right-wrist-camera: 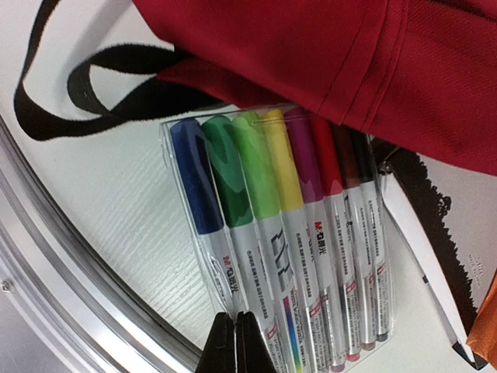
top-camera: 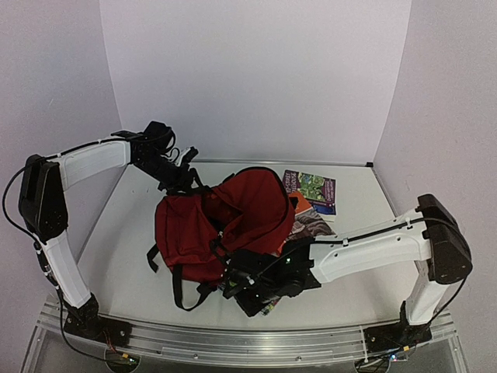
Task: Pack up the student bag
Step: Pick up the stationery from the center of the board.
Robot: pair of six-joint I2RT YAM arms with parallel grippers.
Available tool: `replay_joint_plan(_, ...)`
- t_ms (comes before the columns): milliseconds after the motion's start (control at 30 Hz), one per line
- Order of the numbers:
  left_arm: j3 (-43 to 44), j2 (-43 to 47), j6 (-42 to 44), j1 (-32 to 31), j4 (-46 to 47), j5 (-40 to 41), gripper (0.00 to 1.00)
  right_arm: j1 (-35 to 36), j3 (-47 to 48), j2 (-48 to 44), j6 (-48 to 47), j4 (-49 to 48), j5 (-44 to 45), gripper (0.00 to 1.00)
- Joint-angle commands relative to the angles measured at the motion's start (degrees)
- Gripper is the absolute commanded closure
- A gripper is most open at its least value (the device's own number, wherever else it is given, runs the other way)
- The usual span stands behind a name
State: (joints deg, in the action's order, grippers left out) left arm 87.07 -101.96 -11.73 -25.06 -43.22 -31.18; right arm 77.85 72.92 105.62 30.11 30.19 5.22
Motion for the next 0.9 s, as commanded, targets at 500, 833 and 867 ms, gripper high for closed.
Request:
replay_joint_plan(500,-35.9,25.1,-47.2,-13.5,31.5,8.2,0.32,-4.8,-6.6,-6.5,1.2,-7.7,-0.6,1.00)
replay_joint_plan(833,-45.7,21.4,-60.5,-22.3,40.9,6.7,0.36,-5.2,-6.0,-5.6,1.6,-8.0,-0.1,1.00)
replay_joint_plan(867,-46.3,20.8,-61.2,-22.8,42.1,6.5,0.37,-5.2,-6.1,-5.6,1.7,-8.1,-0.1,1.00)
